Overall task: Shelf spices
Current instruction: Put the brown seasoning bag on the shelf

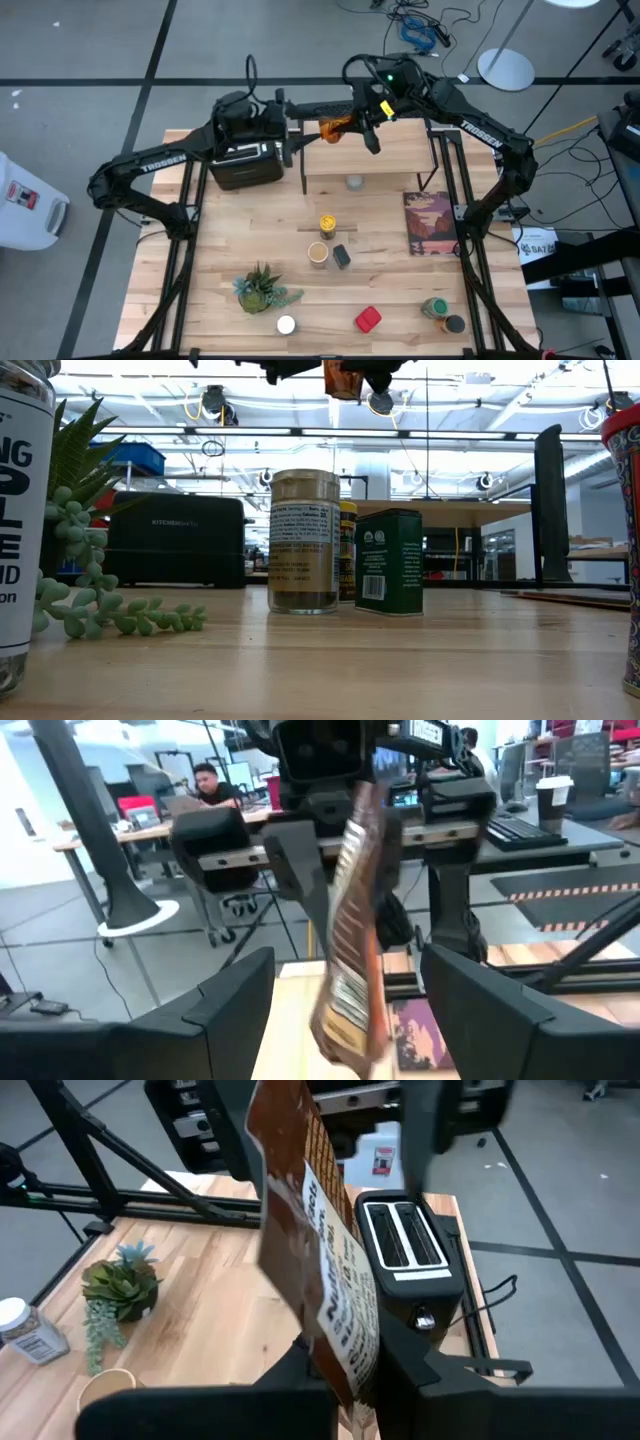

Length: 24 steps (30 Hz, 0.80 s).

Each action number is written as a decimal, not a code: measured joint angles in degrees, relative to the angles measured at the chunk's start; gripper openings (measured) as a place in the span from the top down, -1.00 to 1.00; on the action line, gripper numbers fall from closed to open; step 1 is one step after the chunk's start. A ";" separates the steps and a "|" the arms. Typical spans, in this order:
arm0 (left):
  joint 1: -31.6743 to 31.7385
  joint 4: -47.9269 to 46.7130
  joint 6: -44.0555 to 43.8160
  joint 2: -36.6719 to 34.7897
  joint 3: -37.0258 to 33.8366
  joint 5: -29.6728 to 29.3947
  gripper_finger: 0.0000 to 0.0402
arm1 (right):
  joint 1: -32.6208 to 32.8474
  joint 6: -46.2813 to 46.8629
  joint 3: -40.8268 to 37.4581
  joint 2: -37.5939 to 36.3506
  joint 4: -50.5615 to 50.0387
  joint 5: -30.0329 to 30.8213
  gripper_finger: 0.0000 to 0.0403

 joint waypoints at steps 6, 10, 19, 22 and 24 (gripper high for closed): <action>-0.07 2.80 0.02 1.68 1.85 0.63 -0.30 | 0.15 1.02 0.00 0.00 -1.41 1.61 0.91; -0.07 3.57 -0.03 1.74 1.85 0.28 -0.25 | 0.15 1.34 0.00 0.00 -2.08 1.70 0.91; -1.31 3.78 1.30 2.30 1.85 -0.20 0.15 | 0.18 1.44 0.00 -0.02 -1.52 1.59 0.91; -1.34 4.33 1.59 3.08 1.85 -0.20 0.18 | 0.18 1.44 0.00 -0.02 -1.49 1.59 0.91; -1.32 5.07 1.55 3.72 1.85 -0.24 0.18 | 0.20 1.42 0.00 0.13 -1.25 1.55 0.91</action>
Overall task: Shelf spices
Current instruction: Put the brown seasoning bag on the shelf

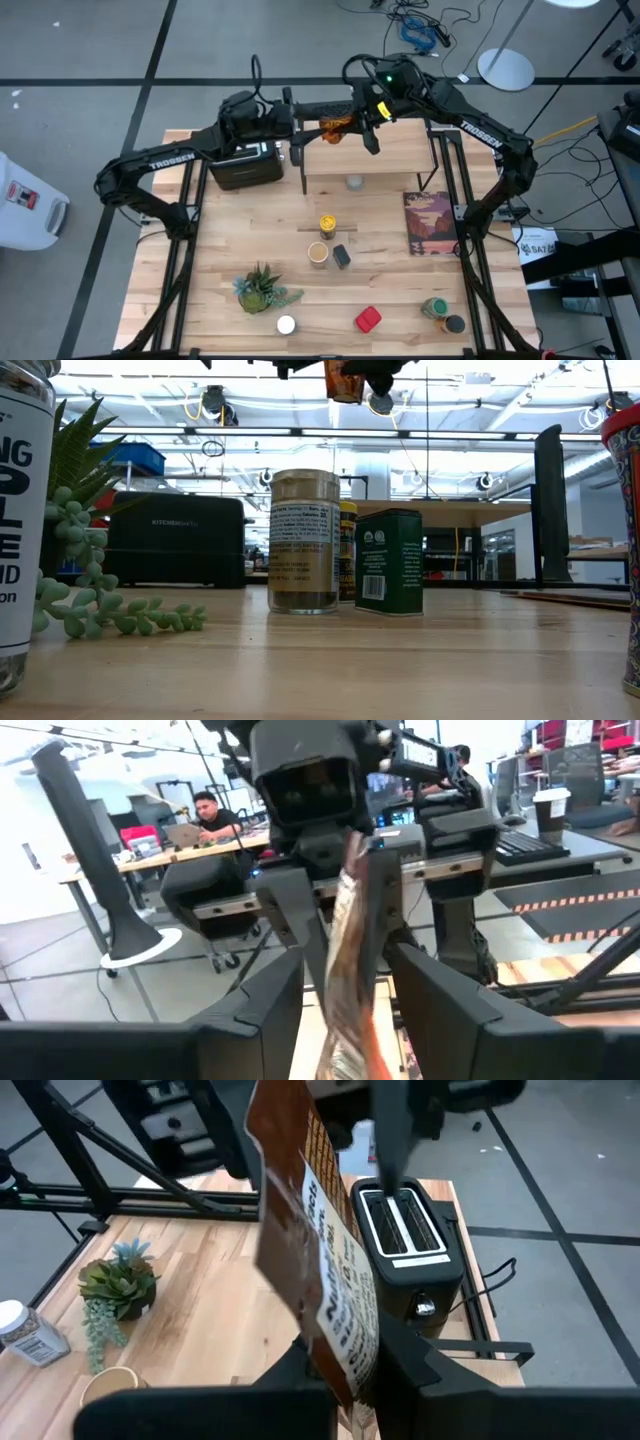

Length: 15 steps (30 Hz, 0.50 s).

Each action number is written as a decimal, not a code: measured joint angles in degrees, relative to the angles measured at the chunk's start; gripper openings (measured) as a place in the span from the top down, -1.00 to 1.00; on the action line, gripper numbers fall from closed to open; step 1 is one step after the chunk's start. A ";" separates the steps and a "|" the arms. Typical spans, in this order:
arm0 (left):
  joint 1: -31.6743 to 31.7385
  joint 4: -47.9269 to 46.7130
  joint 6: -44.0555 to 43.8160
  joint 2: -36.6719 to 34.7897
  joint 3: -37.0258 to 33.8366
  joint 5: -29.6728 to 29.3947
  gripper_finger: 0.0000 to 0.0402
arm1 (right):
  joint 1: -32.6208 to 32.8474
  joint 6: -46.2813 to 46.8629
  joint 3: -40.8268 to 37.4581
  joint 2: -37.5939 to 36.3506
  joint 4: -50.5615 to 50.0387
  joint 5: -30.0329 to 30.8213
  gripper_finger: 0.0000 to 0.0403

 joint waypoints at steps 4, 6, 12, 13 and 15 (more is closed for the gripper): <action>-0.34 2.56 -0.31 1.01 0.00 -0.02 0.19 | 0.00 0.00 0.00 0.93 -0.08 -0.04 0.91; -0.40 3.98 -0.01 0.97 0.00 -0.02 0.19 | 0.00 -0.03 0.00 1.71 -0.55 0.02 0.91; 0.01 0.92 0.84 0.90 0.02 -0.04 0.24 | -0.10 -0.25 -0.02 2.97 0.05 0.05 0.91; 0.10 0.00 1.02 0.90 0.02 -0.04 0.27 | -0.16 -0.28 -0.02 2.98 0.45 0.04 0.90; 0.30 -0.85 1.05 0.92 0.02 -0.61 0.33 | -0.20 -0.31 -0.02 2.98 1.35 0.04 0.90</action>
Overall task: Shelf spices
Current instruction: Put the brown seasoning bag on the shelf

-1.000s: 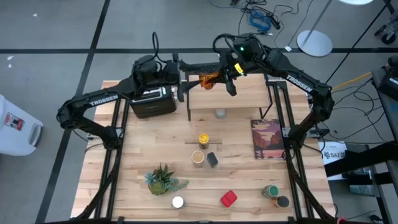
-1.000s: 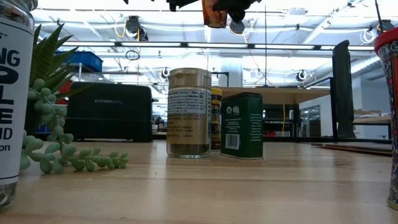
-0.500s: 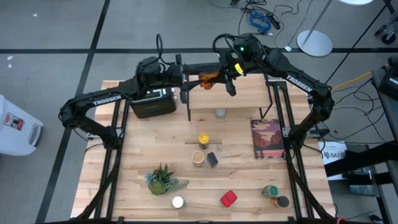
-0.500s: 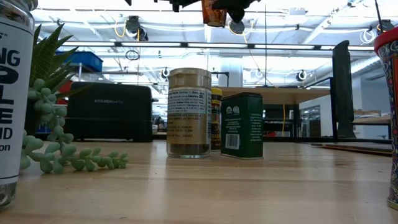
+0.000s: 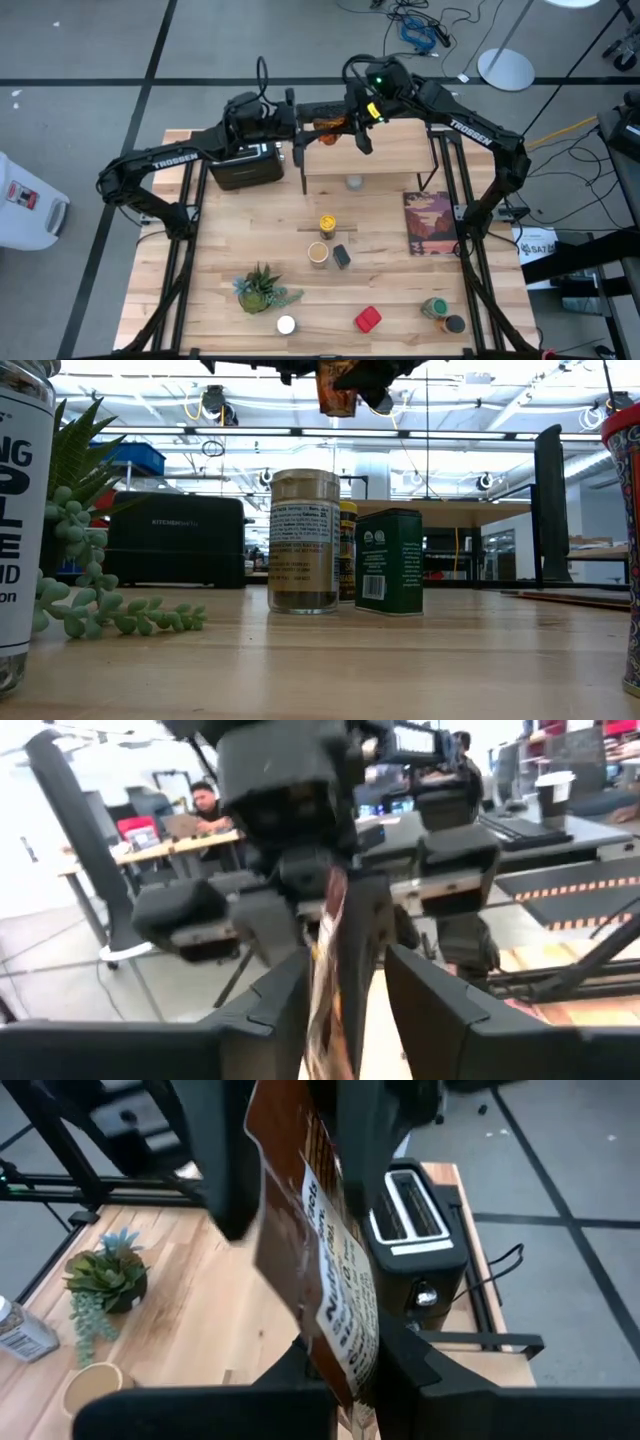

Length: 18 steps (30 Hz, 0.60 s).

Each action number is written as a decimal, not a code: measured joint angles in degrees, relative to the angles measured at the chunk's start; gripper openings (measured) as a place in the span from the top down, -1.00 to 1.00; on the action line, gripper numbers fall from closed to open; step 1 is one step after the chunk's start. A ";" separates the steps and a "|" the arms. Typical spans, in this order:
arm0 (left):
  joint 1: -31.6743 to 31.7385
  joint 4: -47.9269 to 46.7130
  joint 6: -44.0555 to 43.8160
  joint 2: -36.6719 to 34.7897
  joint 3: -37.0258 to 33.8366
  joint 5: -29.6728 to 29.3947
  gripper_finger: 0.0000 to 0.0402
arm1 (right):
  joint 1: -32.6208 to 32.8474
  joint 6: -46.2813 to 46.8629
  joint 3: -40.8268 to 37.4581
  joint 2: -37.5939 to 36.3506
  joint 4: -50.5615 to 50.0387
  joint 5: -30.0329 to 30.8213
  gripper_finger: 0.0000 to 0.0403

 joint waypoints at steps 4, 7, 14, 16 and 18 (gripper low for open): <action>0.18 0.14 0.80 0.00 0.00 -0.28 0.37 | 0.00 -0.02 0.00 0.00 0.70 -0.02 0.90; 0.14 0.27 1.49 0.00 0.00 -0.21 0.39 | -0.02 -0.08 0.00 0.00 0.69 -0.02 0.90; 0.17 0.07 2.25 0.00 0.00 0.33 0.73 | -0.22 -0.22 0.00 0.00 0.65 -0.11 0.90; 0.21 0.16 2.98 0.00 0.00 0.84 0.89 | -0.32 -0.22 0.00 0.00 0.60 -0.27 0.90; 0.21 0.38 3.01 0.00 0.00 0.84 0.96 | -0.53 -0.20 0.00 0.00 0.63 -0.44 0.90</action>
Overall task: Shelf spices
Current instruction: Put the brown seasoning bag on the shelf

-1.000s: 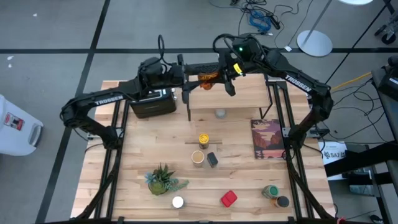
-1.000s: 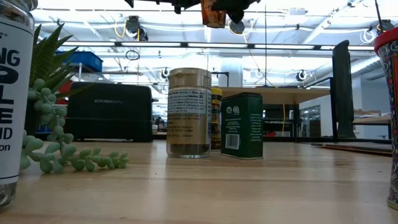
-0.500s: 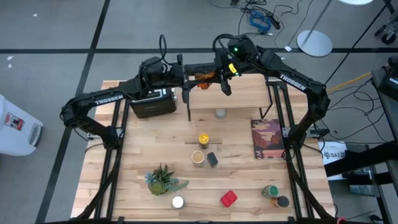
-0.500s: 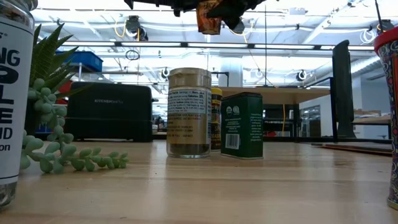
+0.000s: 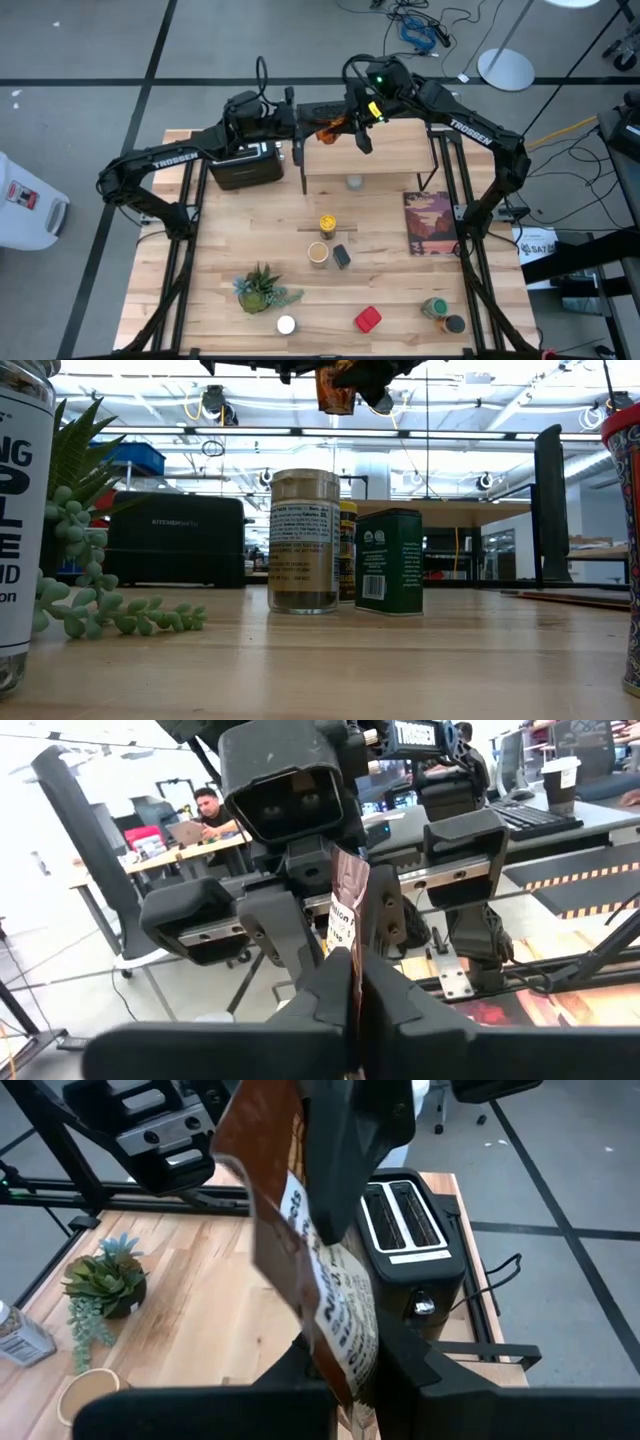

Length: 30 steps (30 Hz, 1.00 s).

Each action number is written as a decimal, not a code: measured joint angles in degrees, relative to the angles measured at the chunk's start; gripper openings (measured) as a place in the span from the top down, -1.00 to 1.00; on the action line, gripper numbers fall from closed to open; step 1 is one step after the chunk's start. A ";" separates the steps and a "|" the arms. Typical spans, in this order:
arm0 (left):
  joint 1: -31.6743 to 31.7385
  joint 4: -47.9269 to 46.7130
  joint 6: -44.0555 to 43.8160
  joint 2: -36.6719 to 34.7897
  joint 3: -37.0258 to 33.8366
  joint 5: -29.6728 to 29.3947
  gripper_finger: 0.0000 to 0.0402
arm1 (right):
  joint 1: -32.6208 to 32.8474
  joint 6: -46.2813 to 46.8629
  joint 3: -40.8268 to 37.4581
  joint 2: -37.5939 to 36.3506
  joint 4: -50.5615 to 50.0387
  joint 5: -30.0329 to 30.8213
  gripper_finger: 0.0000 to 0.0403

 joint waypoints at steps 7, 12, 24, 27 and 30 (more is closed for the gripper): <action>0.42 0.18 1.24 0.00 0.00 -1.72 0.98 | -0.76 1.82 0.00 0.00 0.22 0.32 0.89; 2.09 0.11 1.45 0.24 -0.02 -2.62 0.99 | -0.89 3.43 0.02 0.00 0.37 6.05 0.76; 7.19 3.09 -0.09 4.63 -0.02 -2.39 1.00 | -2.11 3.37 0.00 -0.02 -8.14 12.61 -0.05; 7.76 3.34 -0.07 6.87 -0.02 -2.18 1.00 | -2.27 3.42 0.00 -0.02 -10.53 12.54 -0.16; 8.61 3.50 -0.05 8.89 -0.02 -1.86 1.00 | -2.25 3.76 0.00 -0.02 -12.83 12.35 -0.20</action>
